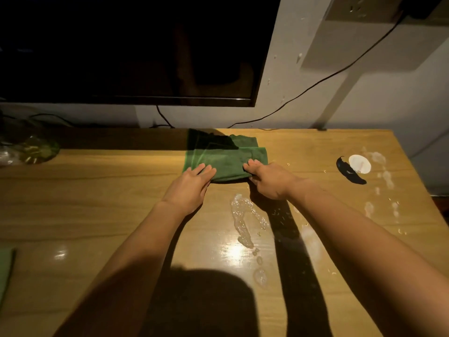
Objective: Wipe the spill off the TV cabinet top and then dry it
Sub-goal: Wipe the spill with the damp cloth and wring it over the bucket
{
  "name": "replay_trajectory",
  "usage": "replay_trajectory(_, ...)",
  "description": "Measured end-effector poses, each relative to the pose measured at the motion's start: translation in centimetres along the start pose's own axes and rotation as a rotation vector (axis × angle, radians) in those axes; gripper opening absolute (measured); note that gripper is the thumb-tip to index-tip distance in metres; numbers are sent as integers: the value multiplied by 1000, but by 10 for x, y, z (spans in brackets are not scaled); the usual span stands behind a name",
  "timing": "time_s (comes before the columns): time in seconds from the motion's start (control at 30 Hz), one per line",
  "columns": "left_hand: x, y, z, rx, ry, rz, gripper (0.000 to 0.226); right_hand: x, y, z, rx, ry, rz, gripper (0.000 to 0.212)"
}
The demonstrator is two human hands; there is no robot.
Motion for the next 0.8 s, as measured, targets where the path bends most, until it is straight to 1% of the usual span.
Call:
replay_trajectory(0.27,68,9,27,47,-99,-15,45,51,31,-12,-1,-55,-7,51)
replay_trajectory(0.5,110,17,48,90,-117,-42,45,96,59,-17,-33,-92,-42,52)
replay_trajectory(0.63,135,26,59,103,-133,-42,45,116,74,-19,11,-113,-70,53)
replay_trajectory(0.8,162,32,75,111,-141,-56,45,138,89,-21,-12,-128,-56,55)
Point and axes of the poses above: each hand's wrist, its own x-axis away from the middle knuckle, its own y-axis out of the palm, z = x × y, the point moved 6 cm from there along -x, towards the middle knuckle, and after that the axes turned 4 degrees about y, right-handed, at the moved point
